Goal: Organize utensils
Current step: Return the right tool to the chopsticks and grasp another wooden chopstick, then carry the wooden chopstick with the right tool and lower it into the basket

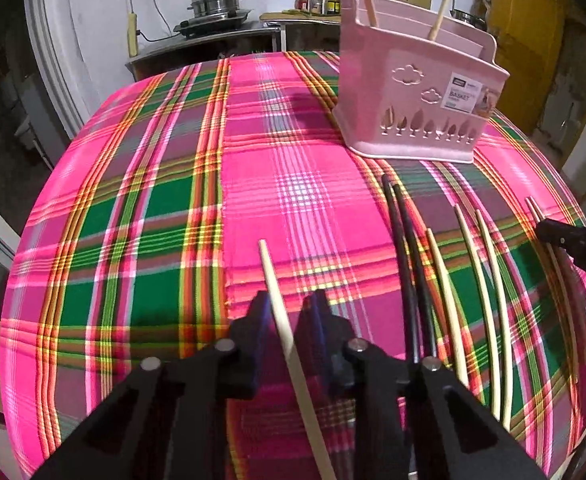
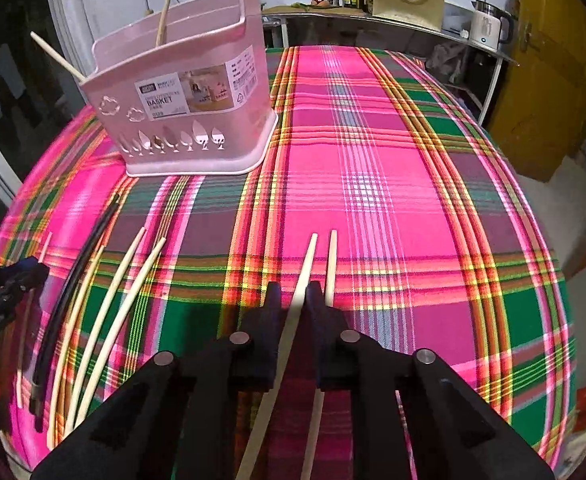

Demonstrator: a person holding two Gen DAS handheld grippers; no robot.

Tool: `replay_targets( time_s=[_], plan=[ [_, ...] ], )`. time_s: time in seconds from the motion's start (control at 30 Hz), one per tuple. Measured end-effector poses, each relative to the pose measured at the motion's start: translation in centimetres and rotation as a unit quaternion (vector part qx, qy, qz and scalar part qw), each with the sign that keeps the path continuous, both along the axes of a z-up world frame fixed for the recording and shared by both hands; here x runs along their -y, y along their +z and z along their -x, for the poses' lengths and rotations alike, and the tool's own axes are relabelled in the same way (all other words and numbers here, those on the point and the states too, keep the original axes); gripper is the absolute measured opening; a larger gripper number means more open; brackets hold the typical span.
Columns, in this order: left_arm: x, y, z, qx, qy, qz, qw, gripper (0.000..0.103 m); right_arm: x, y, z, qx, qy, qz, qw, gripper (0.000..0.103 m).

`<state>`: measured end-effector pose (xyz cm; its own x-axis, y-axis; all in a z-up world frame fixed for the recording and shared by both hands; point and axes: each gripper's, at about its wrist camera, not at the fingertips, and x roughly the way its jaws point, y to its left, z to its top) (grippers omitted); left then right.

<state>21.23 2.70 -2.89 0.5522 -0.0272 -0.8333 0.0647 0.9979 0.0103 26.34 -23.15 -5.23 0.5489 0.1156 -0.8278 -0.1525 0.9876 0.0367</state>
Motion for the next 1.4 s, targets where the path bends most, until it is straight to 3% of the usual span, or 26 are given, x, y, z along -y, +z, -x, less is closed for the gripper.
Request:
replay_targets(
  time_s=[0.1,0.37,0.77,1.03,1.4],
  plan=[
    [0.3,0.0,0.0,-0.003,-0.005,0.0,1.0,0.009,-0.1,0.0,-0.2,-0.002,0.002,0.003,1.0,0.009],
    [0.3,0.9,-0.1,-0.004,-0.014,0.021,0.9997,0.007,0.1,1.1,0.3,0.006,0.013,-0.026,1.0,0.006],
    [-0.6,7.0,1.4,0.063,-0.026,0.064,0.9956,0.007,0.0,6.1,2.1,0.064,0.026,-0.072,0.995,0.006],
    [-0.5,10.7,2.7,0.107,-0.038,0.074,0.9908,0.007,0.2,10.1,3.8,0.115,0.037,-0.093,0.988,0.006],
    [0.0,12.9,4.3,0.134,-0.056,0.079,0.9863,0.007,0.1,12.1,5.9,0.148,0.047,-0.097,0.983,0.006]
  ],
)
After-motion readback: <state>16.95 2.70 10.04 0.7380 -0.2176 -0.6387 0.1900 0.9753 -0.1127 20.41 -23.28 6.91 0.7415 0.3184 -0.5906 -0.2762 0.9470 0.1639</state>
